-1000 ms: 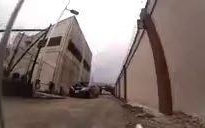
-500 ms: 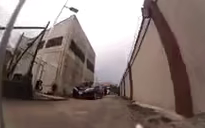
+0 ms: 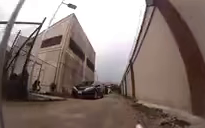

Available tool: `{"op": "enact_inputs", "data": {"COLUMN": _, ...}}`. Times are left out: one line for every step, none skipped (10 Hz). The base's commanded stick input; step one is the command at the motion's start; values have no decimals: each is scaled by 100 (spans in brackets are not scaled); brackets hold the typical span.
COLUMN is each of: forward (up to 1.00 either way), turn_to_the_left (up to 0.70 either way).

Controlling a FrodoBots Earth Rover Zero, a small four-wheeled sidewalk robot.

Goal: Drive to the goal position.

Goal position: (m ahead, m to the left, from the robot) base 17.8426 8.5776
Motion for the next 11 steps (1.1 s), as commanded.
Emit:
{"op": "enact_inputs", "data": {"forward": 84, "turn_to_the_left": 3}}
{"op": "enact_inputs", "data": {"forward": 84, "turn_to_the_left": 3}}
{"op": "enact_inputs", "data": {"forward": 84, "turn_to_the_left": 3}}
{"op": "enact_inputs", "data": {"forward": 84, "turn_to_the_left": 3}}
{"op": "enact_inputs", "data": {"forward": 84, "turn_to_the_left": 3}}
{"op": "enact_inputs", "data": {"forward": 84, "turn_to_the_left": 3}}
{"op": "enact_inputs", "data": {"forward": 84, "turn_to_the_left": 3}}
{"op": "enact_inputs", "data": {"forward": 84, "turn_to_the_left": 3}}
{"op": "enact_inputs", "data": {"forward": 84, "turn_to_the_left": 3}}
{"op": "enact_inputs", "data": {"forward": 84, "turn_to_the_left": 3}}
{"op": "enact_inputs", "data": {"forward": 84, "turn_to_the_left": 3}}
